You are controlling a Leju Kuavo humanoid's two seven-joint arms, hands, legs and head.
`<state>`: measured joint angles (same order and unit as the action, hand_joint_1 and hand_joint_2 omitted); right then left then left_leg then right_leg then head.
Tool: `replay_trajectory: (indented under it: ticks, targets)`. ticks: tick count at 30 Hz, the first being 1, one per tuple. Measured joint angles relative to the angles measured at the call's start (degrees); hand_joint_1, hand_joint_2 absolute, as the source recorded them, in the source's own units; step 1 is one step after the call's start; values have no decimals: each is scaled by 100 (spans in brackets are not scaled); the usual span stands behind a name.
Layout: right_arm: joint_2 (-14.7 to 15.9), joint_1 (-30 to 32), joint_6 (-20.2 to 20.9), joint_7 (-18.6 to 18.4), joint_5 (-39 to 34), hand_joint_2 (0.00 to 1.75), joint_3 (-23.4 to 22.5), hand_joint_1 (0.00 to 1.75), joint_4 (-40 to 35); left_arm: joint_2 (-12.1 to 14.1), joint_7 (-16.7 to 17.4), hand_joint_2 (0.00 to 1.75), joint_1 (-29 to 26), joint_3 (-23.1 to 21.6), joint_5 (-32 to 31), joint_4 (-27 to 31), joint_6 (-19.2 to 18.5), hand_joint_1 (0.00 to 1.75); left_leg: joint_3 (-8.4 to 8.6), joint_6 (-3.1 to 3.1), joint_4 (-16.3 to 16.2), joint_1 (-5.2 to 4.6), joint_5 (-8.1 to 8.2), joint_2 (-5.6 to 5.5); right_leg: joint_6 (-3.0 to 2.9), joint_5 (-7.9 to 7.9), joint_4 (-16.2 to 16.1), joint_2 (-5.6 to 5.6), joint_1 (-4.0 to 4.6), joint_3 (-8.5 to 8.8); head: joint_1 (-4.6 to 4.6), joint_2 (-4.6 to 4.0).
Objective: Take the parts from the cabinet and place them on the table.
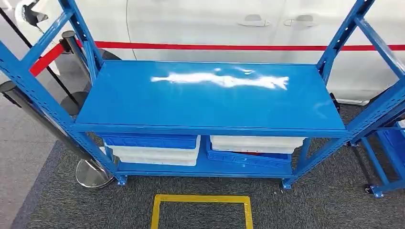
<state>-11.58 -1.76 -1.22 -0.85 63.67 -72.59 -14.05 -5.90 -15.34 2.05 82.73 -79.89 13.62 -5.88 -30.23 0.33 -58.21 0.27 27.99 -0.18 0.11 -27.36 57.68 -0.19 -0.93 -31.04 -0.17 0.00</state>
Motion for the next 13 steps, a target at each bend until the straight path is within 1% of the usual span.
replay_trajectory:
  ticks: [3, 4, 5, 6, 10, 13]
  targets:
    - [0, -5, 9, -26, 26, 0, -6, 0, 0, -2, 26, 0, 6, 0, -15, 0, 72, 0, -6, 1, -2, -3, 1, 0, 7, 4, -1, 0, -2, 1, 0, 0]
    - [0, -6, 9, -29, 26, 0, -9, 0, 0, -2, 31, 175, 9, 0, -15, 0, 77, 0, -7, 1, -3, -3, 1, 0, 12, 5, -1, 0, -1, 0, 0, 0]
    - [0, -7, 9, -33, 29, 0, -11, 0, 0, -4, 41, 175, 12, 0, -15, 0, 92, 0, -8, 3, -4, -3, 2, 0, 37, 1, -1, 0, -1, 1, 0, 0]
    - [0, -8, 9, -44, 31, 175, -13, 0, 0, -4, 48, 175, 14, 2, -15, 0, 110, 0, -7, 3, -4, -3, 2, 0, 56, 1, -1, 0, -2, 0, 0, 0]
    - [0, -13, -17, -77, 31, 175, -9, 0, 0, -4, 194, 175, 31, -21, 45, 13, 311, 0, -5, 3, -2, -3, 2, 0, 56, 1, 1, -1, 10, -1, -2, 0]
    - [24, 3, -22, -77, -165, 175, 218, 0, 0, -4, 264, 175, 15, -283, 320, 50, 354, 0, -5, -1, 1, 0, -1, 0, 55, 0, 3, -1, 18, -3, -2, 0]
